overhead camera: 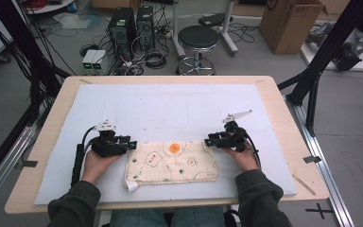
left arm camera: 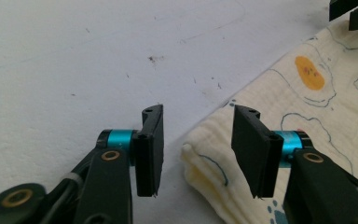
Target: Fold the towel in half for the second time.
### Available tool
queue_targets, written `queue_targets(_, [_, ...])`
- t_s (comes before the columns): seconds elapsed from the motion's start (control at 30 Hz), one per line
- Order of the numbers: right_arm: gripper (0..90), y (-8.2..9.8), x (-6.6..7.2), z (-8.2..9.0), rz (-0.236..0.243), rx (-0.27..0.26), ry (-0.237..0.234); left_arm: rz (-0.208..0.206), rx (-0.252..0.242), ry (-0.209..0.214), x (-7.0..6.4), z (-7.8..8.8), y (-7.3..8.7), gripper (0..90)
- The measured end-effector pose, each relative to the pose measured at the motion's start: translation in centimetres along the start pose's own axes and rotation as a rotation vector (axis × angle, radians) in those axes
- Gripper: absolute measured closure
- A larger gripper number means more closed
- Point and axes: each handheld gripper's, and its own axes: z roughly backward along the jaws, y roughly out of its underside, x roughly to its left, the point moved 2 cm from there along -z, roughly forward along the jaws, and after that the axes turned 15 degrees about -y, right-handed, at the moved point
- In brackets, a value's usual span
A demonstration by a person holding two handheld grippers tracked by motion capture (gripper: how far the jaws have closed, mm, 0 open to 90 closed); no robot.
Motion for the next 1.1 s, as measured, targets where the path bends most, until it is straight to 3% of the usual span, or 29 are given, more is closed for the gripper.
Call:
queue_targets(0.3, [66.0,0.39,-0.06,-1.01,-0.005,0.082,-0.009,-0.043,0.042,-0.005,-0.10,-0.31,0.34,69.5])
queue_targets(0.43, [67.7,0.49,-0.16,-0.96,-0.011,0.084,-0.007,-0.036,0.050,-0.010,0.00,-0.43,0.43,72.9])
queue_targets(0.57, [69.8,0.59,-0.16,-0.97,-0.011,0.086,-0.002,-0.054,0.058,-0.007,-0.14,-0.57,0.52,77.4])
queue_targets(0.77, [79.2,0.67,-0.04,-1.07,-0.003,0.100,-0.011,-0.066,0.058,-0.004,-0.31,-0.52,0.53,83.6])
queue_targets(0.97, [82.8,0.63,0.22,-0.91,0.001,0.103,-0.029,-0.056,0.035,-0.016,-0.30,-0.16,0.36,84.6])
queue_targets(1.1, [83.2,0.54,0.49,-0.38,0.001,0.079,-0.034,-0.052,0.009,-0.025,-0.30,0.20,0.17,84.9])
